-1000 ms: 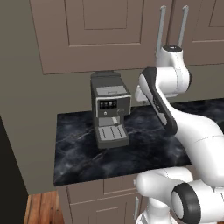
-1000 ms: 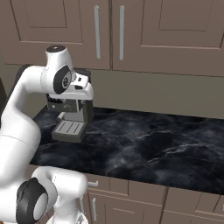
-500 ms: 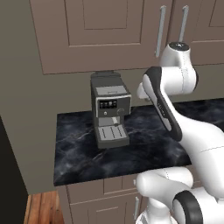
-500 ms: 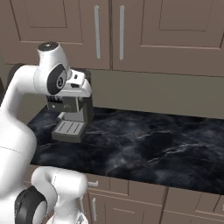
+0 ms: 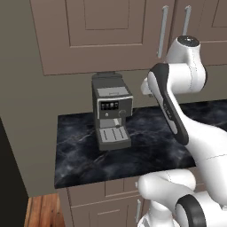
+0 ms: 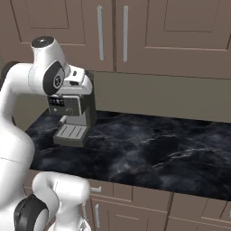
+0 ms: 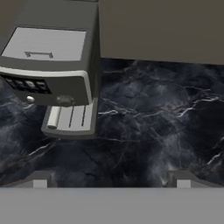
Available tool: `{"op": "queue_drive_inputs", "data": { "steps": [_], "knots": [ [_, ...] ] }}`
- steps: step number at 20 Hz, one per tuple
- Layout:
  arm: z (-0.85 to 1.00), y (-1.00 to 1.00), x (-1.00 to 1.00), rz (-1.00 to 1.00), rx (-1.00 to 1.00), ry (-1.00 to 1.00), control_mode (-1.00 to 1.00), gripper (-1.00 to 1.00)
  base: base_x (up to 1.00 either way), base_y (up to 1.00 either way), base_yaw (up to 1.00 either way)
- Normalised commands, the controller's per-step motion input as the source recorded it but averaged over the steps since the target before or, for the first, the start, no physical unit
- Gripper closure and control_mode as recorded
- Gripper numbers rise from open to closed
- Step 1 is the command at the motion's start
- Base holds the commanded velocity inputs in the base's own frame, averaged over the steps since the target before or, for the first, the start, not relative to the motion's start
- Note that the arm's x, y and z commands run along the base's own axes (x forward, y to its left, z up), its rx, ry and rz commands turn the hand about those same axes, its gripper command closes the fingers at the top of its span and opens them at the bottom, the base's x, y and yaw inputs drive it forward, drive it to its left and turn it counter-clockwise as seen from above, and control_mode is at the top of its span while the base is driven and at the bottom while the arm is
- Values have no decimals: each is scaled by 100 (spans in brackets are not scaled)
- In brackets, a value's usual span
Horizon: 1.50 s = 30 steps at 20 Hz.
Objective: Move the bowls from the cabinet to the plates on the dining table.
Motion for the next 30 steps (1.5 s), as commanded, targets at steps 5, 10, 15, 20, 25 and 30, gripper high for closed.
{"op": "queue_drive_inputs", "data": {
  "steps": [5,10,15,20,25,30],
  "knots": [
    [32,0,-4,0,-1,-4,-100,-100,0,0,0],
    [29,0,-2,0,-3,-9,-100,-100,0,0,0],
    [26,0,0,1,-1,-7,-100,-100,0,0,0],
    [27,0,0,3,-1,-8,-100,-100,0,0,0],
    [33,-4,0,1,-2,-10,-100,-100,0,0,0],
    [39,-6,3,0,-3,-13,-100,-100,0,0,0]
  ]
}}
